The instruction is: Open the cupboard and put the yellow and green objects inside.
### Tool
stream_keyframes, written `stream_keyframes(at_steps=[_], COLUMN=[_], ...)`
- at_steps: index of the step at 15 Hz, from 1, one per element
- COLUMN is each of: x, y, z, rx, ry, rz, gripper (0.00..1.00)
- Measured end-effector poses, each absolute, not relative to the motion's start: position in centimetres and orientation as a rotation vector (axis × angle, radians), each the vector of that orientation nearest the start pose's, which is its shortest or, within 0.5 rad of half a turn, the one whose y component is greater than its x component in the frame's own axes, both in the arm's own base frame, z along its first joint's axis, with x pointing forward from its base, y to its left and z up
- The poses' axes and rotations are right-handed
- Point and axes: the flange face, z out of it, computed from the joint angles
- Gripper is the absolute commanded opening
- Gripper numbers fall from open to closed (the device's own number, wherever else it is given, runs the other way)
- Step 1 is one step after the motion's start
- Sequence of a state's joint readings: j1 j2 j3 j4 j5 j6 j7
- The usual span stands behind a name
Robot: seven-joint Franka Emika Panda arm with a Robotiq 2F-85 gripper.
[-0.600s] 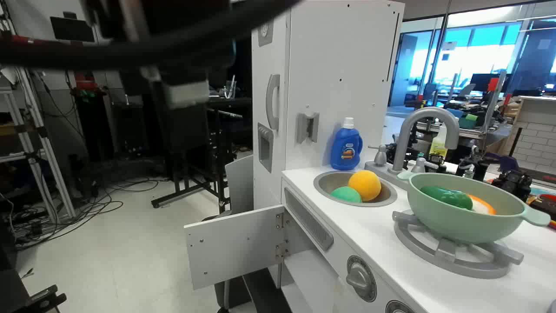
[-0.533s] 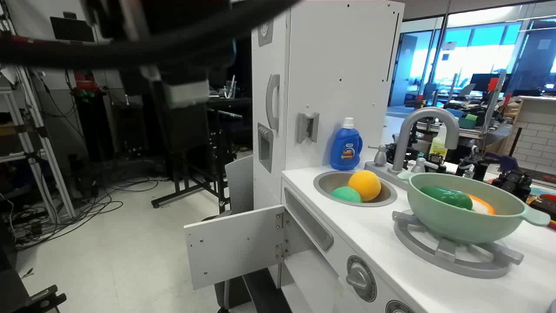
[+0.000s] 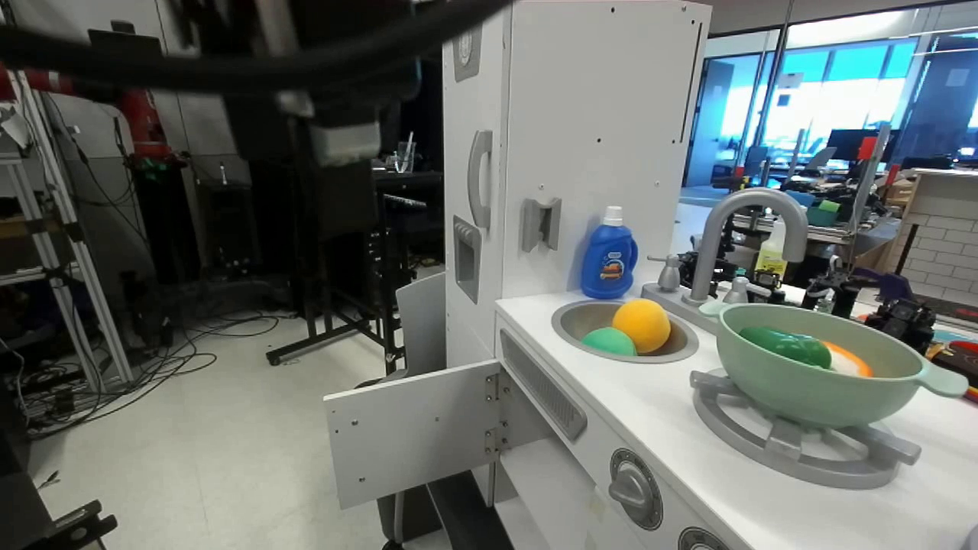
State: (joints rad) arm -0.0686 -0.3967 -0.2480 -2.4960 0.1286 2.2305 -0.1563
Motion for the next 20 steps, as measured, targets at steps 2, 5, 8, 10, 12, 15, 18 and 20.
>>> stream_keyframes(at_steps=[2,5,8,10,12,15,18,20], x=[43.7,49.2,54.3,56.6,57.9,59.2,61.0,62.4], y=[-11.5,-8.6,-5.7,-3.5,-1.2,1.5,1.9,1.7], z=[44.3,45.7,46.1,45.9,45.6,45.6,45.6,45.2], rx=[-2.968,-2.99,-2.991,-2.983,-2.982,-2.99,-3.022,-3.049], ry=[0.321,0.369,0.449,0.507,0.585,0.731,0.808,0.818], rz=[-0.239,-0.246,-0.227,-0.197,-0.18,-0.201,-0.25,-0.276], gripper=[1.0,1.0,1.0,1.0,1.0,1.0,1.0,1.0])
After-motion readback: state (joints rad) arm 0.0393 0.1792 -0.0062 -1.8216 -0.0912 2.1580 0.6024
